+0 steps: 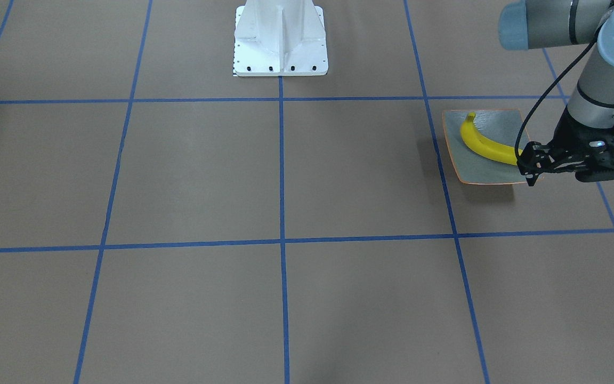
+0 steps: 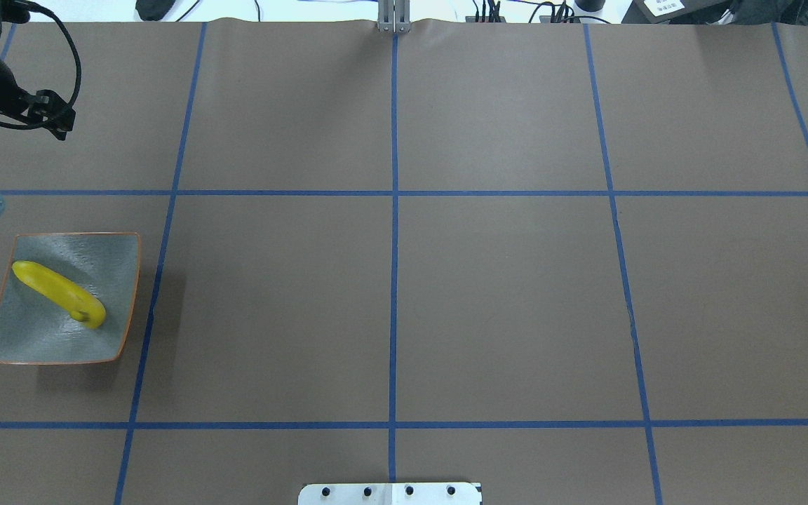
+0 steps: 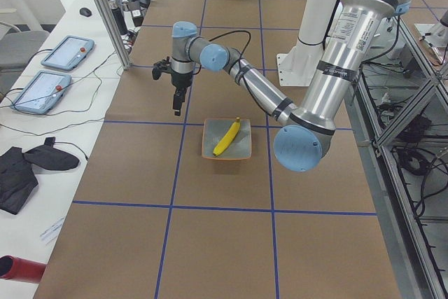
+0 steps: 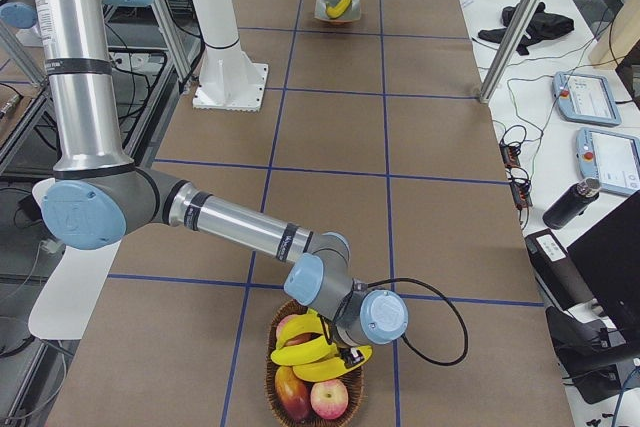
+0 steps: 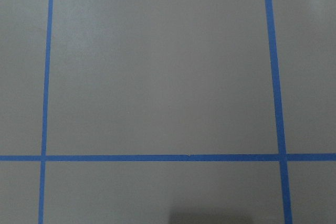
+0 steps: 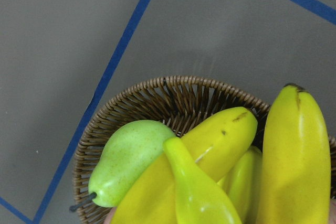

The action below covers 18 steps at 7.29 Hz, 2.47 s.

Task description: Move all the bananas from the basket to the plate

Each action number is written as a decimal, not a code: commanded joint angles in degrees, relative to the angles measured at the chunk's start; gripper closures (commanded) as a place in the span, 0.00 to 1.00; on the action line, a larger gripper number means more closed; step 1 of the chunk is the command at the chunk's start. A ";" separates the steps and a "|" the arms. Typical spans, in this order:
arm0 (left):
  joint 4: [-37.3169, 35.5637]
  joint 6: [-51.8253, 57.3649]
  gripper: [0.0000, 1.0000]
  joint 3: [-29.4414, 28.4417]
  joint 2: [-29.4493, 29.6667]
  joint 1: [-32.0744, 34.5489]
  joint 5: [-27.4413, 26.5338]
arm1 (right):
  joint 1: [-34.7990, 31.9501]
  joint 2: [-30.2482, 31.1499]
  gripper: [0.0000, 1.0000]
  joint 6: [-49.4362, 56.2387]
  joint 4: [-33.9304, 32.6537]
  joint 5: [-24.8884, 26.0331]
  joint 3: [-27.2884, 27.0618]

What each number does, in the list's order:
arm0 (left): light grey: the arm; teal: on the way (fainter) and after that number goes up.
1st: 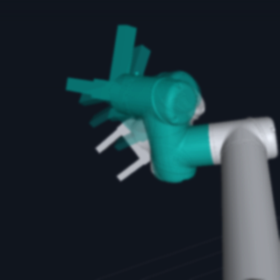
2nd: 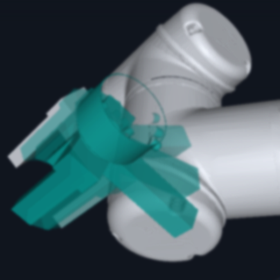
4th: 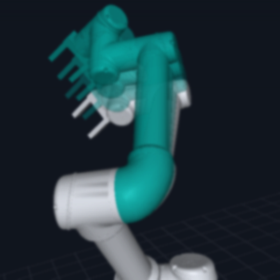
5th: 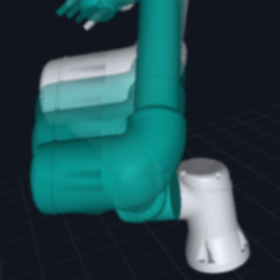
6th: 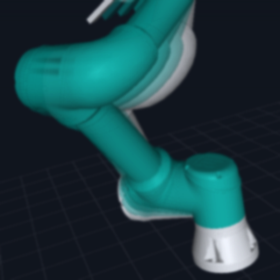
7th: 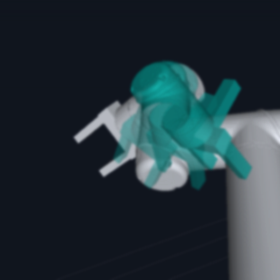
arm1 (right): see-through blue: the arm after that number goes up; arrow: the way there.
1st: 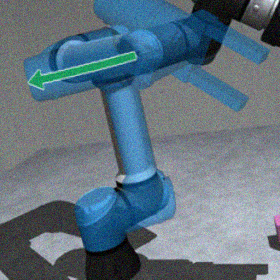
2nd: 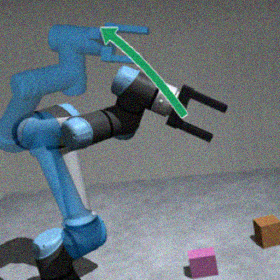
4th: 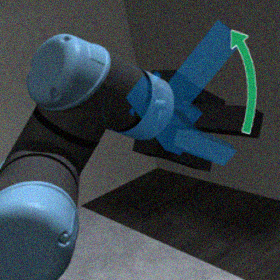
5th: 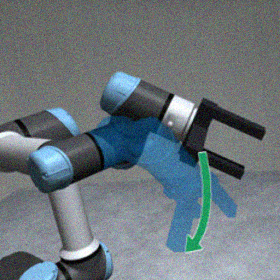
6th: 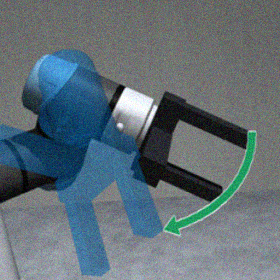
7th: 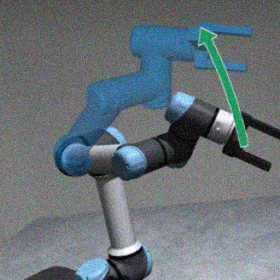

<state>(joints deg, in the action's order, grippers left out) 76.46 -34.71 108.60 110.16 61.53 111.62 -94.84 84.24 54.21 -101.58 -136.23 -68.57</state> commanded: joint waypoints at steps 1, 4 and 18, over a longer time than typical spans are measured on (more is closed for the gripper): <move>0.00 -0.10 0.00 0.03 0.15 0.00 0.00 | 1.93 -0.56 0.30 -0.07 -0.03 0.35 0.02; 0.09 -2.03 0.00 0.55 0.24 0.00 0.09 | 2.29 -0.74 0.42 0.02 0.06 1.76 0.02; 3.40 -4.74 0.00 0.30 1.64 -0.18 0.26 | -0.98 -19.36 1.00 -4.92 -24.81 -0.20 -10.78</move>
<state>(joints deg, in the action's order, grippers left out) 77.41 -38.13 108.90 111.66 61.41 111.84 -97.48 67.17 56.03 -126.04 -130.59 -78.46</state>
